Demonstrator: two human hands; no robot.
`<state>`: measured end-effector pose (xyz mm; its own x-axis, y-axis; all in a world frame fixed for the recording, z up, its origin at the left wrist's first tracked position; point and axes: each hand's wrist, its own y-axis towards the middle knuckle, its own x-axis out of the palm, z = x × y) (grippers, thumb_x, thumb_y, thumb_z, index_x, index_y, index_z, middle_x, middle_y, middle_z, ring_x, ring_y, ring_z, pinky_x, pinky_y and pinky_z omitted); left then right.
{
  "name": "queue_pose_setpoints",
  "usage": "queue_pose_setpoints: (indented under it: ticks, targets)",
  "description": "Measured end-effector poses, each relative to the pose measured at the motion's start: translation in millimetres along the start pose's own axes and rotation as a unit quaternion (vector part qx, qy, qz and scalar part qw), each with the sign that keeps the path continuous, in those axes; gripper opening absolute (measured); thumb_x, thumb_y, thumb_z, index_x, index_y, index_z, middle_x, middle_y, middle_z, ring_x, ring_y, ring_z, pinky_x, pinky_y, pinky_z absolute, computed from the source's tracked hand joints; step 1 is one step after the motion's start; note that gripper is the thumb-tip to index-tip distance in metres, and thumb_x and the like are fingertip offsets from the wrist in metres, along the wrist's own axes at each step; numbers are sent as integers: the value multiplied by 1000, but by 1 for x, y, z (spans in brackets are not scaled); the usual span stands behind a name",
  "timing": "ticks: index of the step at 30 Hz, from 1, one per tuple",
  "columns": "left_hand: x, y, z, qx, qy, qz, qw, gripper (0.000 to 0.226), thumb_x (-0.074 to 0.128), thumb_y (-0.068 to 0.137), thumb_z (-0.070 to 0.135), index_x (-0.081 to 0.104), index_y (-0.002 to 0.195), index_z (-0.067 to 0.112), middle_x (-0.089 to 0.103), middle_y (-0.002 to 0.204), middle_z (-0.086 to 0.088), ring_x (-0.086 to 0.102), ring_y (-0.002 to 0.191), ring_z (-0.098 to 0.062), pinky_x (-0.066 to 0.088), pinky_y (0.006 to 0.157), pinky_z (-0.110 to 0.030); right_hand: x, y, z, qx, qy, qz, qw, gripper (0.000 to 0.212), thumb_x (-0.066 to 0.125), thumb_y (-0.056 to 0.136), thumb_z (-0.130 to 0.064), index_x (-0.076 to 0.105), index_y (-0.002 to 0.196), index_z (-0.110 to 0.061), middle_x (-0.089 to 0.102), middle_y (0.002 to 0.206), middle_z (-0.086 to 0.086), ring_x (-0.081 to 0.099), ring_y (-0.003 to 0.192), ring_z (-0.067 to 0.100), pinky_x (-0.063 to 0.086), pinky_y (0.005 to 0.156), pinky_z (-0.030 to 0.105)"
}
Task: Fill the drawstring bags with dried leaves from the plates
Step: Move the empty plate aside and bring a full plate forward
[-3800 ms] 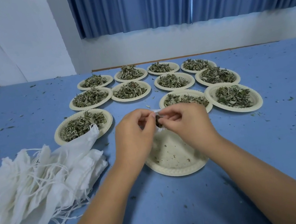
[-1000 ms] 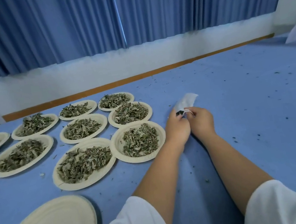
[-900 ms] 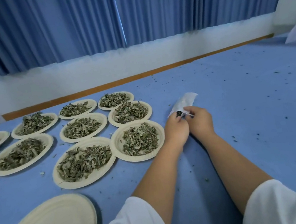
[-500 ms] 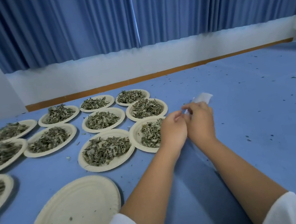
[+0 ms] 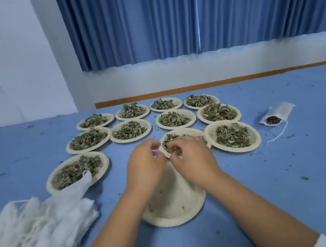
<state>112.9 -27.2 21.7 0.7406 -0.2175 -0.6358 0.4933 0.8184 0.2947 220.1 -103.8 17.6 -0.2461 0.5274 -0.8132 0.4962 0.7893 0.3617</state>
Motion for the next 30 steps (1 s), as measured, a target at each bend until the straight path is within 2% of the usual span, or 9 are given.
queue_pose_setpoints:
  ticks: [3,8,13,16,18,23,26,28,30]
  targets:
    - [-31,-9,-36,-44,112,-17,993,38,61,90,16,59,128,14,57,132,-6,57,116,-22,43,94,-32,4,1,-9,60,-90,-101,989,30,52,93,-32,62,117,-16,53,123,8,49,115,28,46,89,37]
    - [-46,-22,-64,-100,85,-61,989,46,63,91,23,53,135,14,54,134,-5,56,118,-21,41,91,-28,5,-4,-12,132,-145,-155,968,23,53,91,-31,57,109,-17,52,117,4,54,102,25,47,74,33]
    - [-38,-27,-76,-139,4,-63,988,36,63,91,24,57,126,18,61,99,9,57,102,-11,41,82,-22,12,-5,-17,143,-150,-155,966,21,55,88,-21,57,109,-17,60,107,1,56,99,23,51,76,34]
    - [-36,-27,-84,-159,-35,-51,985,29,62,89,21,61,118,20,59,94,10,56,91,-11,40,76,-24,23,-1,-18,135,-121,-139,974,24,54,87,-12,63,109,-14,66,108,2,60,97,22,55,78,36]
    - [-40,-23,-88,-169,-77,-24,982,26,61,89,18,63,115,19,58,91,10,57,89,-13,42,76,-26,27,3,-19,131,-75,-119,981,24,55,88,-15,64,110,-19,66,104,-3,60,91,19,50,70,31]
    - [-52,-14,-91,-185,-169,76,965,15,60,93,18,67,105,17,65,92,9,58,78,-2,44,69,-24,33,24,-30,125,43,-68,989,21,62,84,-26,68,104,-27,55,74,-16,56,69,10,41,59,26]
    - [-54,-13,-94,-190,-158,97,964,18,59,93,18,67,109,15,64,91,8,56,77,-3,42,72,-24,38,29,-36,114,37,-72,990,22,62,85,-28,67,107,-28,57,88,-13,55,82,13,43,69,27]
    - [-58,-13,-94,-194,-133,98,967,23,57,94,17,65,116,15,62,91,10,58,83,-9,43,75,-26,42,29,-41,102,31,-76,991,23,61,87,-27,68,109,-25,61,97,-6,56,81,15,45,70,27]
    - [-62,-15,-97,-192,-86,84,974,31,54,94,13,62,123,13,66,105,3,59,94,-17,45,82,-29,43,28,-44,99,8,-101,990,21,60,88,-26,69,107,-23,65,98,-4,58,76,16,49,68,29]
